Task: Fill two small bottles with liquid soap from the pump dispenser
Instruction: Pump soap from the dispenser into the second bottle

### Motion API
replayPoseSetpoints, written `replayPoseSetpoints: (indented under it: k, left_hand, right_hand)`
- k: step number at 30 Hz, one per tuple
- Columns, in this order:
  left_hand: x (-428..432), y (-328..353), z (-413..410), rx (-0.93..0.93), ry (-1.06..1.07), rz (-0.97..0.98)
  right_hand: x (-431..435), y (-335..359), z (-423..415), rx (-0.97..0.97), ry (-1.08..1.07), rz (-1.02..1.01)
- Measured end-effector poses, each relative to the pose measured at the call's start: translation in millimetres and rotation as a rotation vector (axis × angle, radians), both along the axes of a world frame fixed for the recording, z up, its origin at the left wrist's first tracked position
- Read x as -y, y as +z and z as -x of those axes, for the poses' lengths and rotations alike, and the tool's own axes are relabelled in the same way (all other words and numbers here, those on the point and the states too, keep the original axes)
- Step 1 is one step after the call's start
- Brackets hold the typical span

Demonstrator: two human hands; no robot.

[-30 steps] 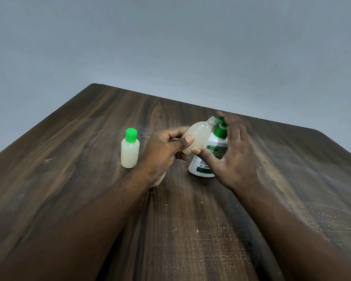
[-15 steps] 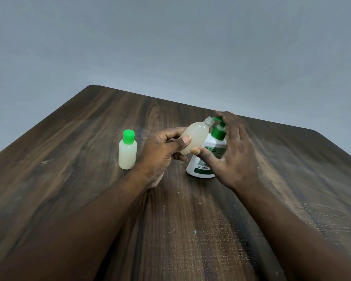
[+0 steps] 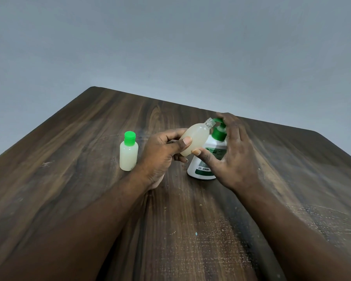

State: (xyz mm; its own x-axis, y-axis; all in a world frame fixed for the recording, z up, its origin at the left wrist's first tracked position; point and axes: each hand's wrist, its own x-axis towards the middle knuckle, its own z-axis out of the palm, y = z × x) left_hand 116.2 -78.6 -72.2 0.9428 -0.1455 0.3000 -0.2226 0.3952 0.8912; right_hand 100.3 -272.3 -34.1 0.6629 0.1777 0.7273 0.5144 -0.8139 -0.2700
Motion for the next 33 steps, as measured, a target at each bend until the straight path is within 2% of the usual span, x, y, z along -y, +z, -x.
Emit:
replayPoseSetpoints:
  k: [6,26,33]
  left_hand:
    - [0.5,-0.5,-0.4,0.004,0.006,-0.017]
    - [-0.2,-3.2,-1.5,0.013,0.009,-0.041]
    - [0.8,-3.0,0.0,0.012,-0.001,-0.029]
  right_hand:
    - [-4.2,-9.6,2.0,0.027,0.007,-0.048]
    - [0.8,-1.5,0.8,0.0,-0.009,0.005]
    - [-4.2,-10.9,1.2,0.031,0.003,-0.049]
